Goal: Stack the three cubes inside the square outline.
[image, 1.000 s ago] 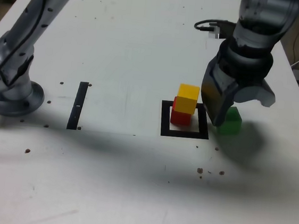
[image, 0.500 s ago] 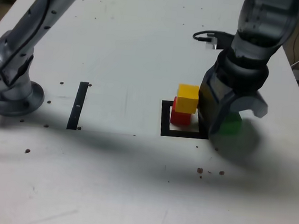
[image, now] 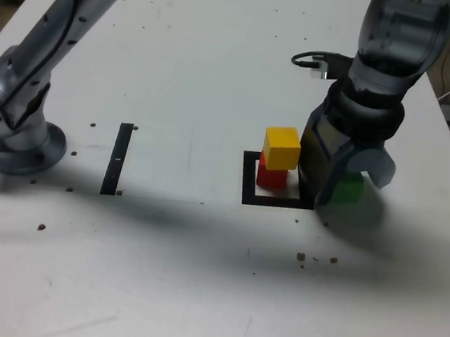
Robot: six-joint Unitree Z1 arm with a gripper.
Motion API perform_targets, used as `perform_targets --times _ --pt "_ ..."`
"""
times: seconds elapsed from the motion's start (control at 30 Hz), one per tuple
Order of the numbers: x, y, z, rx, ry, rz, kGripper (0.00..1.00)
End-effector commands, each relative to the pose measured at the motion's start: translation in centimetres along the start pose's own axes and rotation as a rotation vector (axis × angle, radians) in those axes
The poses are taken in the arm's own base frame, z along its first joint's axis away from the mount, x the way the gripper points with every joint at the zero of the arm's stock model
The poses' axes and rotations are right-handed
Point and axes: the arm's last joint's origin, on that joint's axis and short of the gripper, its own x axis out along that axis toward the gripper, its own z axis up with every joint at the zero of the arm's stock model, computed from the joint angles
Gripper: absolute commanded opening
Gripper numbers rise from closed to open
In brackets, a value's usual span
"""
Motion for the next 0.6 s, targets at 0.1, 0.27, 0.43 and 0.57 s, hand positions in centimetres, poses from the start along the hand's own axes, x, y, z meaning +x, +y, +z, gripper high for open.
perform_targets --times 0.1,0.27,0.43,0.57 --pt "0.0 0.1 -0.1 0.002 0.003 -0.001 0.47" --pt "-0.1 0.2 -0.3 0.005 -0.003 -0.002 0.4" --pt "-0.6 0.3 -0.6 0.013 -0.022 -0.011 0.34" --pt "-1.3 -0.1 -0.8 0.033 -0.06 -0.027 0.26"
